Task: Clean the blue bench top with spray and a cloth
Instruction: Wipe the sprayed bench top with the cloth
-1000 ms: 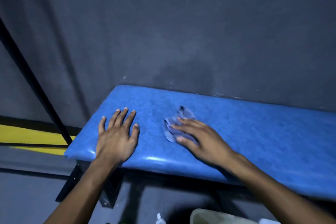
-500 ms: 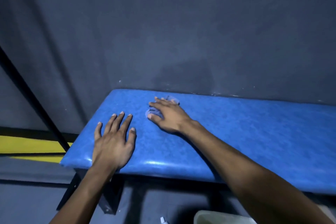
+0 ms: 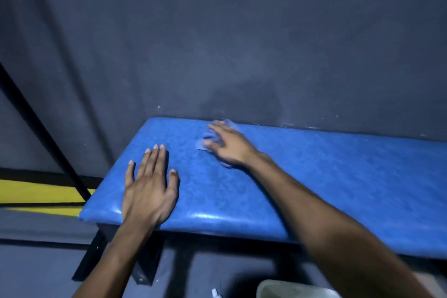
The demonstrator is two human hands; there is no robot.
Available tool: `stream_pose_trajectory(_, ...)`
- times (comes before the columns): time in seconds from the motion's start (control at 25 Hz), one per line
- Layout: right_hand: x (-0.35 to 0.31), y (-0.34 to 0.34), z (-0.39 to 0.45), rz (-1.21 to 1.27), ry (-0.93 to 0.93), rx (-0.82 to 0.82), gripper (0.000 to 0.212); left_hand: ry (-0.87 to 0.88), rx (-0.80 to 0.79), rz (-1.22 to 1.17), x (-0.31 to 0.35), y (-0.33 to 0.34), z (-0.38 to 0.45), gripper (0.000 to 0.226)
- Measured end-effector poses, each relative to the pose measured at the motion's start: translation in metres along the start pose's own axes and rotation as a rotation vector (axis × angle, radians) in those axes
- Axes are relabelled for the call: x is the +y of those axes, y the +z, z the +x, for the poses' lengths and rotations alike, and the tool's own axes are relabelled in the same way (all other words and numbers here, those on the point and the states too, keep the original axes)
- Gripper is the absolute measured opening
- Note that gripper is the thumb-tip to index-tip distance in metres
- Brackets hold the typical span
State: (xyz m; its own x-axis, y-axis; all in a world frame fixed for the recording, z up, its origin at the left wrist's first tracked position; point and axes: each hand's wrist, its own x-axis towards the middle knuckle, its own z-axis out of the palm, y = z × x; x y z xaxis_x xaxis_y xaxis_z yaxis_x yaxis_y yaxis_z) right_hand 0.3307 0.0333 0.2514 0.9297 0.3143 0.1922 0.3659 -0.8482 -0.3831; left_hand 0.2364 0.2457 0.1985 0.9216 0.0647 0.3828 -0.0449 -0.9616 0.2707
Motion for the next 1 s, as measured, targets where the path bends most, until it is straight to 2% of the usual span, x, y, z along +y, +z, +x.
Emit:
stream_pose_trajectory(0.12, -0.065, 0.031, 0.033, 0.012, -0.148, -0.107, 0.055, 0.003, 0.063, -0.069, -0.001, -0.002, 0.0, 0.077)
stream_pose_trajectory(0.2, -0.063, 0.019, -0.007, 0.018, -0.287, -0.124, 0.051, -0.033, 0.095, -0.136, -0.002, -0.003, -0.001, 0.073)
stream_pose_trajectory(0.28, -0.027, -0.004, -0.07, 0.023, -0.37, -0.134, 0.05, -0.051, 0.096, -0.184, -0.001, -0.003, 0.0, 0.071)
stream_pose_trajectory(0.36, 0.021, -0.024, -0.11, 0.006, -0.324, -0.117, 0.052, -0.042, 0.066, -0.131, 0.0, 0.0, 0.001, 0.071)
stream_pose_trajectory(0.44, 0.042, -0.028, -0.093, -0.058, -0.205, -0.022, 0.053, -0.019, 0.054, -0.028, -0.001, 0.004, 0.003, 0.067)
stream_pose_trajectory(0.6, -0.008, 0.012, 0.008, -0.076, -0.085, 0.027, 0.049, -0.009, 0.016, 0.016, -0.006, 0.008, 0.006, 0.065)
stream_pose_trajectory(0.68, -0.021, 0.016, 0.007, -0.063, -0.134, 0.013, 0.049, 0.01, 0.015, 0.027, -0.009, 0.008, 0.006, 0.065)
stream_pose_trajectory(0.8, 0.005, -0.013, -0.088, -0.039, -0.27, -0.037, 0.046, 0.028, -0.009, -0.005, -0.01, 0.005, 0.008, 0.063)
stream_pose_trajectory(0.88, 0.049, -0.05, -0.16, -0.051, -0.275, -0.03, 0.045, 0.028, -0.062, -0.001, -0.011, 0.001, 0.007, 0.062)
stream_pose_trajectory(0.92, 0.08, -0.07, -0.189, -0.068, -0.199, -0.012, 0.044, 0.028, -0.092, 0.012, -0.013, -0.002, 0.006, 0.061)
stream_pose_trajectory(1.0, 0.157, -0.114, -0.241, -0.13, 0.09, 0.064, 0.041, 0.065, -0.152, 0.026, -0.013, -0.003, 0.006, 0.057)
